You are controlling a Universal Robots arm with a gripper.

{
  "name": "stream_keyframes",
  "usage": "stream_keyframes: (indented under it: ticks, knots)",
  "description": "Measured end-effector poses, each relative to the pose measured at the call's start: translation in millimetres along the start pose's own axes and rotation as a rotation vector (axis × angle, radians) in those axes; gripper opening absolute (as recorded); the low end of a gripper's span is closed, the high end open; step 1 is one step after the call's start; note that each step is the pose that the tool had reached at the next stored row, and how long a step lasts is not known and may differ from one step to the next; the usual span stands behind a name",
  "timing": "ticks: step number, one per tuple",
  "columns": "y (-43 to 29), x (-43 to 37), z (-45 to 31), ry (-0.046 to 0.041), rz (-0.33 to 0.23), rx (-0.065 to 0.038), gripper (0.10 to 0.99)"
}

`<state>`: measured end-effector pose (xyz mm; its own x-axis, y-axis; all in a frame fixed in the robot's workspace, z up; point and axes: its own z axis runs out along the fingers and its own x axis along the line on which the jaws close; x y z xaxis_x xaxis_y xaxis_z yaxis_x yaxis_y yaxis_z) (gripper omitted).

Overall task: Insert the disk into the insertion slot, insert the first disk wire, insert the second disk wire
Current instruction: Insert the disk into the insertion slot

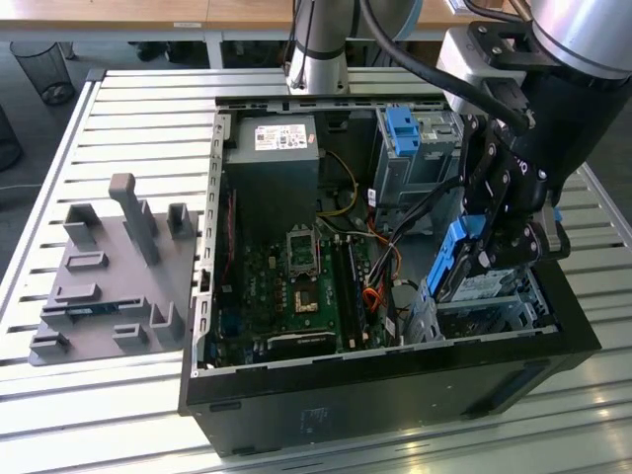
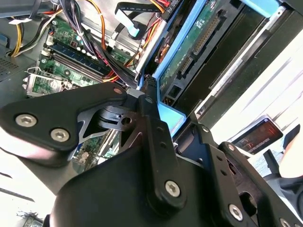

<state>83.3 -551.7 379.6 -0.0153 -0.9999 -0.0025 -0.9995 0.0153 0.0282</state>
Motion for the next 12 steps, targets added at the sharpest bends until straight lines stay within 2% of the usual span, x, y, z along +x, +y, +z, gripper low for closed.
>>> stream_keyframes:
  ticks: [11, 12]
  knots:
    - [0.0, 0.0, 1.2, 0.0000, 0.000, 0.000, 0.373]
    - [0.0, 0.0, 1.7, -0.0002, 0.000, 0.000, 0.431]
